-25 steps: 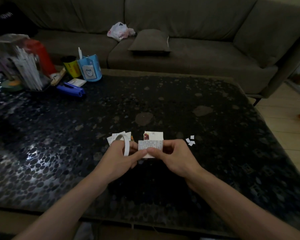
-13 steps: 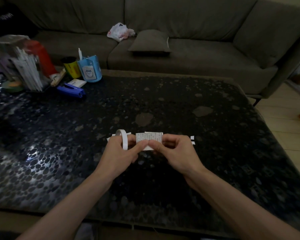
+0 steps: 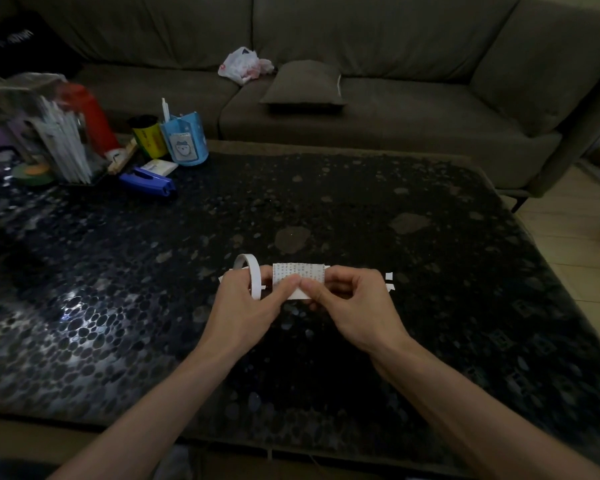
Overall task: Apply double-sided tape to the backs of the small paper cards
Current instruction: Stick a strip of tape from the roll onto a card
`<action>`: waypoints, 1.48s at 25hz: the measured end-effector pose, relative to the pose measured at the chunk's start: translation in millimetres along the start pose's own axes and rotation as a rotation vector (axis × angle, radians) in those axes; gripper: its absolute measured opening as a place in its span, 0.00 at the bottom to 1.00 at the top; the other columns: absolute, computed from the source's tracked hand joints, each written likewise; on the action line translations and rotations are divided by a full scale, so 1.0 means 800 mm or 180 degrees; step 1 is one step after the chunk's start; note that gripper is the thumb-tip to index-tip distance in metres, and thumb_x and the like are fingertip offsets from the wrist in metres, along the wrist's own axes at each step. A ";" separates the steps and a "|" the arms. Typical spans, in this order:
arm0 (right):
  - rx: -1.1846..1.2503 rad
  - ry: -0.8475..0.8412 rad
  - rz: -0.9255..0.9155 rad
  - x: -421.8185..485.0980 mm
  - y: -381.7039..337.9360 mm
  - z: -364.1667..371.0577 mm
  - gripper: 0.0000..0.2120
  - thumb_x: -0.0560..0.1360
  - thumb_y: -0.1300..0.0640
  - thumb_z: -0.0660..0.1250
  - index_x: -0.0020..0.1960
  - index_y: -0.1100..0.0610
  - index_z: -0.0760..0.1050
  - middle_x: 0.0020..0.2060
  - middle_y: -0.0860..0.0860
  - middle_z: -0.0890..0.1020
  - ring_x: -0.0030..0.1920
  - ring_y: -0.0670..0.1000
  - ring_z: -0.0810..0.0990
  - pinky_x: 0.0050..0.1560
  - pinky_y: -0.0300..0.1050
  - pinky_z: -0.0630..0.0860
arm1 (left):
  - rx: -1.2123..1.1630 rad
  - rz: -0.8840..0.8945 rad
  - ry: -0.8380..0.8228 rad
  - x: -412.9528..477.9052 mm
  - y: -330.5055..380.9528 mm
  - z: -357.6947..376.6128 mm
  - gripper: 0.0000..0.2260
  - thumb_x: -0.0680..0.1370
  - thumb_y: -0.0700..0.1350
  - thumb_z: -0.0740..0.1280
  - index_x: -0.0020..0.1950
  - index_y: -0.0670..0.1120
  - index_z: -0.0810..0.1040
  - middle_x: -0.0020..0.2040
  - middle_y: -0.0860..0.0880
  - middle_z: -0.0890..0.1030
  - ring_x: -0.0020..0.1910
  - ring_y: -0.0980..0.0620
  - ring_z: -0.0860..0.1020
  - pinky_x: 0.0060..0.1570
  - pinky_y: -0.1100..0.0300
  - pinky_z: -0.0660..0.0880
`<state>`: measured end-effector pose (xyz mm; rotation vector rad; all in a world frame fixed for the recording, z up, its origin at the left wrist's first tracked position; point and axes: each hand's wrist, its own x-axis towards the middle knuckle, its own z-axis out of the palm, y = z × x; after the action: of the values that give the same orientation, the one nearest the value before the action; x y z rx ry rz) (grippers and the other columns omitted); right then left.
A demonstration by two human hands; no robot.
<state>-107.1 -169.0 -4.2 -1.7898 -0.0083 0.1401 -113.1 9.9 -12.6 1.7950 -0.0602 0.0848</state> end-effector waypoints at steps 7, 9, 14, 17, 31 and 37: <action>0.0056 0.0028 -0.0065 -0.002 -0.003 -0.002 0.07 0.77 0.48 0.75 0.55 0.45 0.85 0.47 0.39 0.87 0.49 0.38 0.86 0.53 0.41 0.83 | -0.0143 -0.0149 0.0036 0.000 0.004 -0.006 0.04 0.78 0.48 0.74 0.50 0.49 0.88 0.29 0.51 0.81 0.26 0.58 0.75 0.26 0.68 0.70; 0.0023 0.0109 -0.0046 0.001 -0.002 -0.002 0.06 0.77 0.48 0.75 0.53 0.46 0.85 0.47 0.40 0.88 0.50 0.38 0.86 0.56 0.44 0.83 | -0.0080 -0.0141 -0.0072 -0.002 0.004 -0.003 0.05 0.79 0.48 0.73 0.51 0.49 0.88 0.28 0.52 0.81 0.25 0.59 0.74 0.26 0.68 0.69; 0.0055 0.0031 -0.0032 0.002 0.000 0.001 0.04 0.79 0.49 0.73 0.53 0.45 0.84 0.48 0.39 0.87 0.50 0.38 0.86 0.57 0.46 0.84 | -0.0183 -0.0272 -0.0147 0.000 0.000 0.000 0.06 0.80 0.48 0.72 0.51 0.48 0.87 0.34 0.41 0.83 0.26 0.54 0.73 0.25 0.65 0.68; 0.0121 -0.0041 0.0077 0.001 -0.001 0.001 0.04 0.79 0.48 0.73 0.53 0.43 0.84 0.48 0.39 0.87 0.51 0.40 0.86 0.56 0.47 0.84 | -0.0168 -0.0352 -0.0064 0.001 -0.004 0.005 0.06 0.80 0.47 0.72 0.49 0.46 0.87 0.31 0.44 0.81 0.25 0.54 0.73 0.24 0.64 0.68; 0.0327 -0.0278 0.0231 0.003 -0.002 -0.004 0.05 0.78 0.53 0.75 0.53 0.50 0.84 0.43 0.44 0.89 0.45 0.43 0.88 0.42 0.33 0.82 | -0.0278 -0.0255 0.0024 0.003 -0.004 -0.003 0.05 0.80 0.47 0.72 0.47 0.50 0.87 0.30 0.48 0.81 0.25 0.55 0.73 0.24 0.66 0.68; 0.0234 -0.0285 0.0240 0.003 -0.006 -0.008 0.05 0.78 0.53 0.74 0.53 0.52 0.85 0.42 0.46 0.89 0.44 0.44 0.88 0.41 0.35 0.82 | -0.0234 -0.0271 -0.0165 0.001 -0.003 -0.004 0.06 0.80 0.49 0.72 0.55 0.52 0.87 0.34 0.47 0.84 0.26 0.57 0.74 0.25 0.66 0.69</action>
<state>-104.0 -174.4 1.7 -1.7100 0.0004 0.2714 -112.4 13.7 -13.8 1.7240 -0.0235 -0.0248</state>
